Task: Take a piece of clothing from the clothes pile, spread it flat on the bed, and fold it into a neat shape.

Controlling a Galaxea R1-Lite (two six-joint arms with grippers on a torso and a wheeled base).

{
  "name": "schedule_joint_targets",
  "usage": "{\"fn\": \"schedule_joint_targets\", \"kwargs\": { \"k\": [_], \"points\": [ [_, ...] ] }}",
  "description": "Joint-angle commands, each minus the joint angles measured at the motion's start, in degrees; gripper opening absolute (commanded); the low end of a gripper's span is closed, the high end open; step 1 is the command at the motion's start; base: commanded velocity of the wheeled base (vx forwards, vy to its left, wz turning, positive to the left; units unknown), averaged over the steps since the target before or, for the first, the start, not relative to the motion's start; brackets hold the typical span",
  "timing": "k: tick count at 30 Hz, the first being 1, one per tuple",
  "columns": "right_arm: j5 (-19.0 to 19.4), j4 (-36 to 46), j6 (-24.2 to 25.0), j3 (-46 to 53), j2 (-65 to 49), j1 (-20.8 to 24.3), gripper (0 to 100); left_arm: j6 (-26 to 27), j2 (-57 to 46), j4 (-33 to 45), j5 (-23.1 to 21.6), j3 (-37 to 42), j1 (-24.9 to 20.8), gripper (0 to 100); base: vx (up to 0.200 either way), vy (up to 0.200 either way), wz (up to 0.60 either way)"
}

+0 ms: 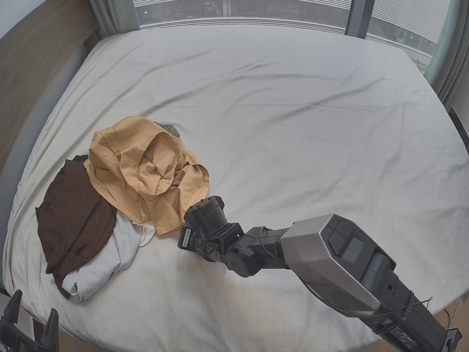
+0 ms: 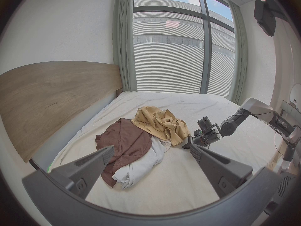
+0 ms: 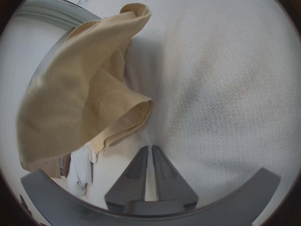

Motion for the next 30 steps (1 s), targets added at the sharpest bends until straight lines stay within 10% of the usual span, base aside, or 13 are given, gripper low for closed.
{"fn": "schedule_joint_targets", "kwargs": {
  "k": [1,7,8,30],
  "points": [
    [0.08,16.19,-1.91,0.27,5.74,-0.17,0,-0.11,-0.93,-0.04,0.01,1.01,0.04,100,0.000,0.000,0.00],
    [-0.89,19.36,-3.14,0.27,2.49,-0.17,0,-0.11,-0.93,-0.04,0.01,1.01,0.04,100,0.000,0.000,0.00],
    [-0.89,20.41,-3.32,0.27,1.97,-0.17,100,-0.11,-0.93,-0.04,0.01,1.01,0.04,100,0.000,0.000,0.00],
    [-1.86,50.21,-13.95,0.27,-22.56,2.82,100,-0.20,-0.93,-0.04,-0.08,1.01,-0.04,100,0.000,0.000,0.00]
  ]
}}
